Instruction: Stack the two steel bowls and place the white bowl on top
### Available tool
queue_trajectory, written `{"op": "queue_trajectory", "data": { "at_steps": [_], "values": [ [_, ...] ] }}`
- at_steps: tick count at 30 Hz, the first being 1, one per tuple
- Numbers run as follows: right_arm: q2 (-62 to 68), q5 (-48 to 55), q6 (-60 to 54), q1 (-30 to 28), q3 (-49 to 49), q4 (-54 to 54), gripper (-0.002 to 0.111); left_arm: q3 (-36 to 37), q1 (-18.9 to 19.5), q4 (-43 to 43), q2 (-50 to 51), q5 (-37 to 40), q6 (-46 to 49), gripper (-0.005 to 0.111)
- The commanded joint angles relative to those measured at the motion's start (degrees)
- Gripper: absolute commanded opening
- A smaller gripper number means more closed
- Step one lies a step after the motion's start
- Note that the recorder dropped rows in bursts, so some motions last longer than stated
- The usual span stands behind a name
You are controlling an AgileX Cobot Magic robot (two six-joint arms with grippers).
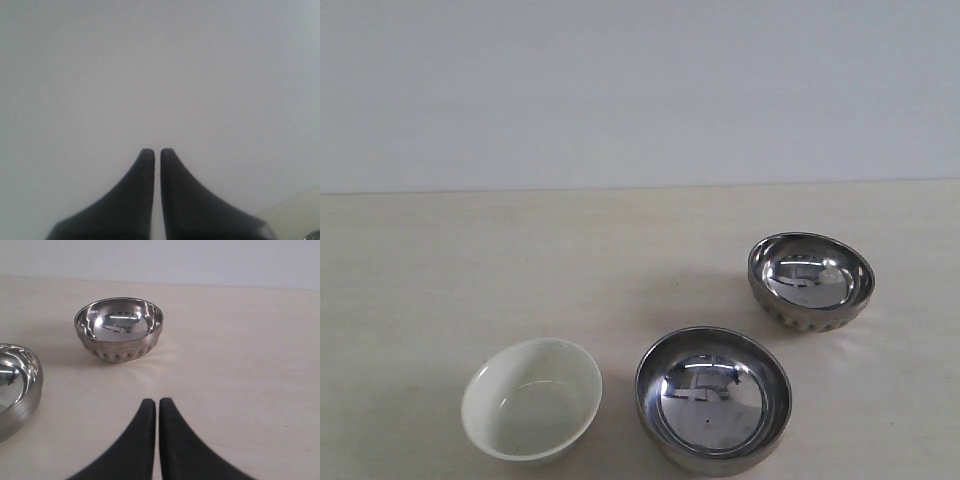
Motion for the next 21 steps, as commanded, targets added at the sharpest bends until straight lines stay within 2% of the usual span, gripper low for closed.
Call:
{"op": "queue_trajectory", "data": {
  "at_steps": [1, 15, 18, 21],
  "values": [
    [-0.3, -0.28, -0.13, -0.14, -0.04, -0.57, 0.0, 3.09, 5.34, 6.28, -2.21, -1.81, -11.29, 0.004],
    [-0.3, -0.28, -0.13, -0.14, -0.04, -0.57, 0.0, 18.96, 25.4, 6.06, -16.67, -14.57, -22.91, 0.004],
    [-0.3, -0.28, -0.13, -0.14, -0.04, -0.57, 0.0, 21.66, 28.52, 6.06, -19.86, -16.51, -25.92, 0.004],
    [-0.3, -0.28, -0.13, -0.14, -0.04, -0.57, 0.0, 23.58, 28.87, 6.06, -22.41, -16.67, -26.79, 0.004]
  ]
}}
